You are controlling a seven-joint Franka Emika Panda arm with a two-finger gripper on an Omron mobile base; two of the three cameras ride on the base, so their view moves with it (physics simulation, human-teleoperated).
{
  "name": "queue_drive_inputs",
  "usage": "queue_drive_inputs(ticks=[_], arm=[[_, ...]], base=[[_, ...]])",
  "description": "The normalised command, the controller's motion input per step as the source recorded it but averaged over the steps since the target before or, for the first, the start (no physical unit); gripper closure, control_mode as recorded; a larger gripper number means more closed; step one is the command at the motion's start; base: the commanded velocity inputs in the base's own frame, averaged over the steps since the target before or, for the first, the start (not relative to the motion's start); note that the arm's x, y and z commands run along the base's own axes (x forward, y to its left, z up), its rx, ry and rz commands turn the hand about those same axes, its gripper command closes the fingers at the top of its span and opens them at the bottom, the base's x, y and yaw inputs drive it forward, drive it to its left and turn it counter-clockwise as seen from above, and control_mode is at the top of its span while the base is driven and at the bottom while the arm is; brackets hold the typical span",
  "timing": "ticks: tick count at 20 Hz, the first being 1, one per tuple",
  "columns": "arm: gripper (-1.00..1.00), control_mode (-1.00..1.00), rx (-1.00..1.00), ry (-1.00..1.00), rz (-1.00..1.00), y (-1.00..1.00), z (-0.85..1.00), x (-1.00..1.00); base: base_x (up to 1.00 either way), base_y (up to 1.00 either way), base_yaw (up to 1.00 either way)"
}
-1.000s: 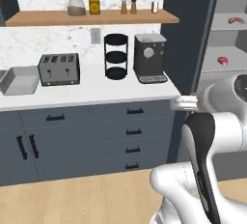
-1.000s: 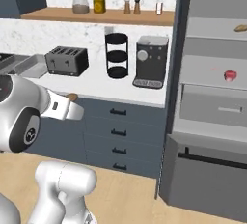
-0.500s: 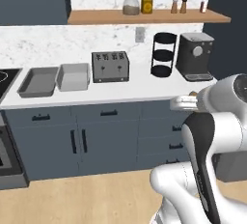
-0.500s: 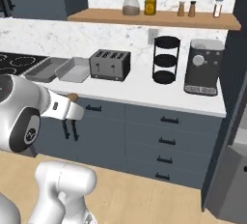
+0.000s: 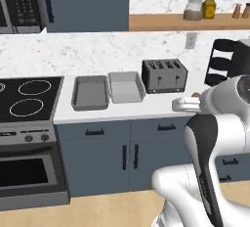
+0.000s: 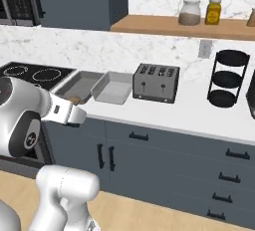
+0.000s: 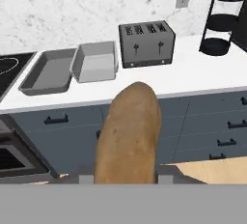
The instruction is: Place one sweet potato and one steak in each tupperware on the nearby counter, to pack two identical lunches.
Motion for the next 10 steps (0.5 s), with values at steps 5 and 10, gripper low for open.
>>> queue_drive_inputs(ticks=[5, 10], arm=[[1.0, 1.0, 0.0, 0.0, 0.0, 0.0, 0.0, 0.0], [1.0, 1.0, 0.0, 0.0, 0.0, 0.0, 0.0, 0.0]], base=[[1.0, 1.0, 0.0], [1.0, 0.69, 0.03]])
